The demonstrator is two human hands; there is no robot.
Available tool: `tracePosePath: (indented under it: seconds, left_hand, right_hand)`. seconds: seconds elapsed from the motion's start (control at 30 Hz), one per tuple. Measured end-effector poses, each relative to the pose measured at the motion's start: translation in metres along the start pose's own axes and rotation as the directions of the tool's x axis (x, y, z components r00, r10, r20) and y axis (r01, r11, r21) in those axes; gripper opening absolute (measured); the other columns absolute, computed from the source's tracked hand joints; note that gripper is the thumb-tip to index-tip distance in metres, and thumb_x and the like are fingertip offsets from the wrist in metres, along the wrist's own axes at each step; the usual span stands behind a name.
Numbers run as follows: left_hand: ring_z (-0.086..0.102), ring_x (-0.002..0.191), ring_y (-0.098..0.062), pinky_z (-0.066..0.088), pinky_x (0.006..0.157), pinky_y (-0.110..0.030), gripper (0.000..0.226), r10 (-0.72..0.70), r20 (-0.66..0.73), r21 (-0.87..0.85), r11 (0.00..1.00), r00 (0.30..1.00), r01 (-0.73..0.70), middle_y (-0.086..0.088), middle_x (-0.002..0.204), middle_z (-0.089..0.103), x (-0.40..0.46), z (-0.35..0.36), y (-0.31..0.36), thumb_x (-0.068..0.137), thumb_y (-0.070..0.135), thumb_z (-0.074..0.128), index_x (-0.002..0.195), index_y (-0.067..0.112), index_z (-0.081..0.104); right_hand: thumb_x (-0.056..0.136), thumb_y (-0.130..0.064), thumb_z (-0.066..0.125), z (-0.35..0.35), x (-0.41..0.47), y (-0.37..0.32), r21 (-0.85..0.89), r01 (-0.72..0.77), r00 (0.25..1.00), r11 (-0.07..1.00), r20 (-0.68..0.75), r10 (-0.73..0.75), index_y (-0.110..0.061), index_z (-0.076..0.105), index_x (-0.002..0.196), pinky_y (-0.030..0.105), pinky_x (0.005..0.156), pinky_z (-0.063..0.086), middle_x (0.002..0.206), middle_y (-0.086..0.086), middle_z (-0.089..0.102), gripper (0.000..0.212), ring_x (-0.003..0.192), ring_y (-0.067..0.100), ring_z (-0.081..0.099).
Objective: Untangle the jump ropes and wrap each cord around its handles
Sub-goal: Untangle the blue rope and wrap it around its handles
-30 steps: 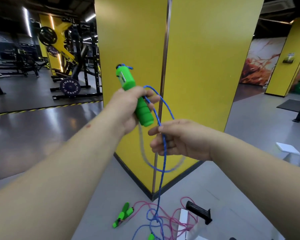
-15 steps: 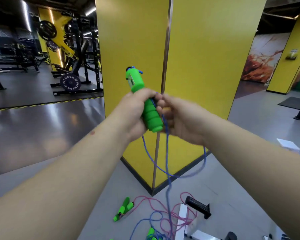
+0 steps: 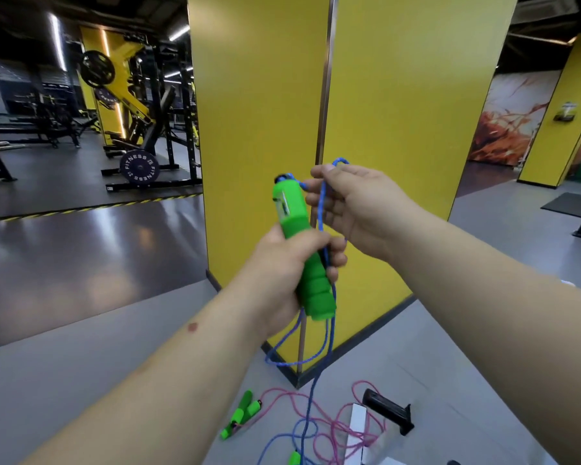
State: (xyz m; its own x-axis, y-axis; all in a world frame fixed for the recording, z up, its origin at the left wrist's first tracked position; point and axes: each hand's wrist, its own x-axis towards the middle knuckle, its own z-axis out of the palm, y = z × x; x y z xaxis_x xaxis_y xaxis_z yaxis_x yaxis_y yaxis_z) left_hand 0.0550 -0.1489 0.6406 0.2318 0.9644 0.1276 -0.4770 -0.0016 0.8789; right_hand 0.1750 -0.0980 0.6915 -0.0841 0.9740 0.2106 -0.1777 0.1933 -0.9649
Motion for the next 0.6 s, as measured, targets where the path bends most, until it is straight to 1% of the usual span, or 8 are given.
tracePosePath:
  seconds: [0.07,0.17,0.23,0.3,0.4,0.47,0.53,0.6]
  left_hand:
    - [0.066,0.057,-0.016,0.050,0.047,-0.022,0.004,0.062,-0.048,-0.030,0.998,0.997,-0.063,-0.007,0.067,0.068,0.015,-0.001,0.019,0.100,0.001,0.053,0.099,0.001,0.057]
    - [0.071,0.059,-0.017,0.052,0.046,-0.020,0.008,0.058,-0.126,-0.026,0.998,0.990,-0.062,-0.009,0.071,0.072,0.039,-0.009,0.049,0.100,0.003,0.054,0.106,-0.001,0.056]
    - [0.076,0.068,-0.020,0.053,0.048,-0.021,0.014,0.052,-0.162,0.034,0.998,0.985,-0.047,-0.012,0.082,0.076,0.050,-0.016,0.056,0.099,0.003,0.053,0.112,0.000,0.054]
    - [0.076,0.075,-0.026,0.054,0.051,-0.024,0.012,0.046,-0.179,0.078,0.996,0.983,-0.032,-0.018,0.101,0.076,0.051,-0.022,0.049,0.099,0.004,0.052,0.111,0.005,0.051]
    - [0.076,0.094,-0.038,0.051,0.049,-0.024,0.015,-0.040,-0.094,0.052,0.998,0.995,0.046,-0.025,0.117,0.071,0.026,-0.017,0.018,0.098,0.002,0.055,0.106,0.012,0.047]
    - [0.075,0.100,-0.038,0.049,0.050,-0.023,0.021,-0.090,-0.001,0.013,0.996,0.996,0.090,-0.023,0.114,0.074,0.008,-0.006,-0.001,0.096,0.000,0.058,0.104,0.015,0.045]
    - [0.076,0.084,-0.028,0.050,0.052,-0.023,0.019,-0.096,0.039,-0.006,0.995,0.995,0.096,-0.016,0.099,0.077,0.003,0.001,-0.008,0.096,0.001,0.059,0.106,0.014,0.048]
    - [0.069,0.065,-0.017,0.050,0.050,-0.021,0.010,-0.050,0.024,-0.036,0.998,0.998,0.051,-0.010,0.082,0.073,0.012,0.003,0.005,0.098,0.001,0.055,0.107,0.006,0.057]
  right_hand:
    - [0.105,-0.036,0.048,-0.004,-0.008,0.011,0.010,-0.178,0.980,0.984,0.087,0.176,-0.014,0.060,0.099,0.026,0.054,0.052,0.066,0.000,0.064,0.025,0.051,0.012,0.059]
    - [0.104,-0.041,0.045,-0.013,-0.028,0.027,-0.147,-0.324,0.909,0.935,0.227,0.350,-0.014,0.064,0.099,0.036,0.077,0.056,0.077,0.006,0.071,0.034,0.070,0.020,0.068]
    - [0.104,-0.028,0.048,-0.016,-0.036,0.028,-0.152,-0.255,0.928,0.955,0.239,0.285,-0.009,0.066,0.104,0.033,0.072,0.056,0.083,0.010,0.071,0.026,0.069,0.020,0.067]
    - [0.105,-0.015,0.048,-0.014,-0.034,0.020,-0.052,-0.116,0.974,0.992,0.190,0.124,-0.006,0.066,0.104,0.028,0.063,0.056,0.079,0.008,0.071,0.020,0.063,0.016,0.066]
    - [0.105,-0.013,0.048,-0.008,-0.015,0.002,0.049,0.074,0.994,0.996,0.072,-0.077,-0.004,0.063,0.108,0.028,0.066,0.056,0.080,0.007,0.073,0.017,0.067,0.016,0.068]
    - [0.105,-0.015,0.049,-0.006,0.000,-0.002,0.002,0.128,0.992,0.992,-0.005,-0.128,-0.004,0.062,0.110,0.030,0.074,0.055,0.083,0.006,0.074,0.017,0.071,0.016,0.067]
    - [0.104,-0.017,0.051,-0.005,0.008,0.001,-0.041,0.119,0.990,0.992,-0.074,-0.122,-0.005,0.063,0.109,0.031,0.075,0.055,0.087,0.008,0.074,0.017,0.072,0.016,0.067]
    - [0.105,-0.023,0.052,-0.007,0.005,0.010,-0.024,0.023,0.997,0.999,-0.078,-0.025,-0.008,0.065,0.101,0.027,0.063,0.056,0.086,0.010,0.071,0.020,0.069,0.017,0.065]
